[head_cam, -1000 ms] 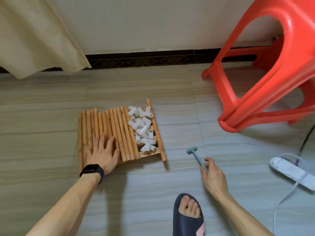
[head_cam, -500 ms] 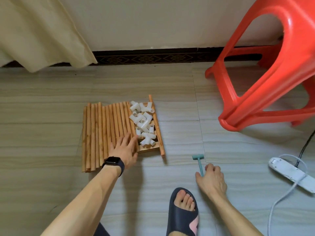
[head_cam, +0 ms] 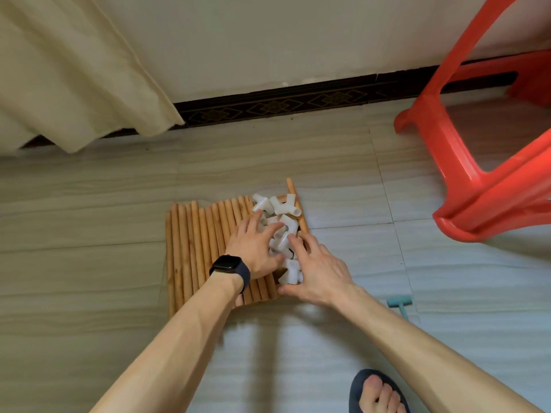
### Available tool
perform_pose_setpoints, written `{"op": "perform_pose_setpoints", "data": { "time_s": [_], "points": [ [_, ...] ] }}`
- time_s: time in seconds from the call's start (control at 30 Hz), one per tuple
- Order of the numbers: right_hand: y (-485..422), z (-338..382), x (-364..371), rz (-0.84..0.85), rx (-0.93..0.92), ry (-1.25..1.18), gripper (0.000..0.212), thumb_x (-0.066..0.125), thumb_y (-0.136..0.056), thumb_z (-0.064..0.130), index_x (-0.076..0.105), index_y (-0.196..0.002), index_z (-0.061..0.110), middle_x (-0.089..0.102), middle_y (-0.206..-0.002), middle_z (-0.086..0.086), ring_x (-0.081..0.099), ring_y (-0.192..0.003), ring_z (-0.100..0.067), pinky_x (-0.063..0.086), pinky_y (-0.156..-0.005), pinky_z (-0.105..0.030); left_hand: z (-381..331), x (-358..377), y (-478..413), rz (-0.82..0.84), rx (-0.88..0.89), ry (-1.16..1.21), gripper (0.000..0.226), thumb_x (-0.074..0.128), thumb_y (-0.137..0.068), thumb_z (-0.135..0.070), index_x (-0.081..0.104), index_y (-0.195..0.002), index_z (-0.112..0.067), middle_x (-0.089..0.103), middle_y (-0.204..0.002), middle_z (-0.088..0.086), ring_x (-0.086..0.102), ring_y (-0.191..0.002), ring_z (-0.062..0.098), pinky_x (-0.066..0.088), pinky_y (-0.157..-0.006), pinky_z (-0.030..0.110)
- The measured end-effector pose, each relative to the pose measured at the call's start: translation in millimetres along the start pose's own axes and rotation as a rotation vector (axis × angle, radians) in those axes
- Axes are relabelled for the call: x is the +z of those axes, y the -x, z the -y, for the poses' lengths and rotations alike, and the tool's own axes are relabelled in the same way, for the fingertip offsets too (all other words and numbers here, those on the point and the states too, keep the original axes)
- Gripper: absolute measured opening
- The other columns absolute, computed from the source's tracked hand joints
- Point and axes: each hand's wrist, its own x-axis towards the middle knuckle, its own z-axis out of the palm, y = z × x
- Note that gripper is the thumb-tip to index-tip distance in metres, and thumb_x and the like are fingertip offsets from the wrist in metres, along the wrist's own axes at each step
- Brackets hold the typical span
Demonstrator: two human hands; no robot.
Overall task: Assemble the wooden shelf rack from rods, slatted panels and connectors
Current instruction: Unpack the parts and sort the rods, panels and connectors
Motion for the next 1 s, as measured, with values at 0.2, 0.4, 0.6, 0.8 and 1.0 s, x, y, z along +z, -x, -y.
{"op": "perform_pose_setpoints", "data": {
  "time_s": [0.2,0.4,0.6,0.8,1.0],
  "points": [
    [-21.0,6.0,6.7,-0.026,-0.006,0.109,0.104,0.064,-0.081,0.061,0.005,-0.157,0.022,0.028,-0.154,-0.008,0.057,-0.118,-0.032,0.054,-0.087,-0.043,2.6,-0.9,-12.3,0.017,0.102,-0.045,0.061,0.056,-0.09,-0.063,0.04,-0.144,-0.038,0.023,-0.161,0.001,0.021,-0.145,0.031,0.041,-0.109,0.047],
    [-13.0,16.6,-5.9,-0.03,0.071,0.041,0.073,0.063,-0.086,0.04,0.026,-0.144,0.017,0.032,-0.139,-0.008,0.062,-0.092,-0.039,0.04,-0.068,-0.036,10.9,-17.3,-18.8,0.031,0.137,-0.036,0.058,0.068,-0.087,-0.053,0.045,-0.138,-0.037,0.037,-0.151,-0.002,0.038,-0.131,0.025,0.049,-0.095,0.041],
    [-4.7,26.7,3.9,-0.021,0.094,0.064,0.044,0.055,-0.092,0.04,0.042,-0.129,0.019,0.04,-0.134,-0.009,0.059,-0.104,-0.034,0.047,-0.074,-0.038,13.4,-18.8,-19.6,0.025,0.125,-0.046,0.053,0.068,-0.088,-0.049,0.046,-0.135,-0.04,0.043,-0.145,-0.001,0.042,-0.124,0.026,0.048,-0.089,0.037],
    [5.3,32.6,14.6,-0.048,0.107,0.06,0.054,0.046,-0.093,0.032,0.037,-0.146,0.029,0.034,-0.147,-0.005,0.045,-0.129,-0.029,0.05,-0.082,-0.04,14.6,-16.8,-16.4,0.02,0.085,0.06,0.055,0.072,-0.086,-0.047,0.049,-0.135,-0.038,0.051,-0.132,0.001,0.051,-0.115,0.023,0.05,-0.088,0.037],
    [4.1,23.0,15.2,-0.14,0.151,-0.135,0.041,0.052,-0.093,0.041,0.055,-0.133,0.03,0.039,-0.139,0.005,0.055,-0.115,-0.024,0.049,-0.085,-0.037,11.5,-16.7,-17.6,0.04,0.077,0.155,0.059,0.077,-0.085,-0.038,0.053,-0.139,-0.033,0.052,-0.136,0.005,0.051,-0.122,0.023,0.043,-0.095,0.031]
  ]
}}
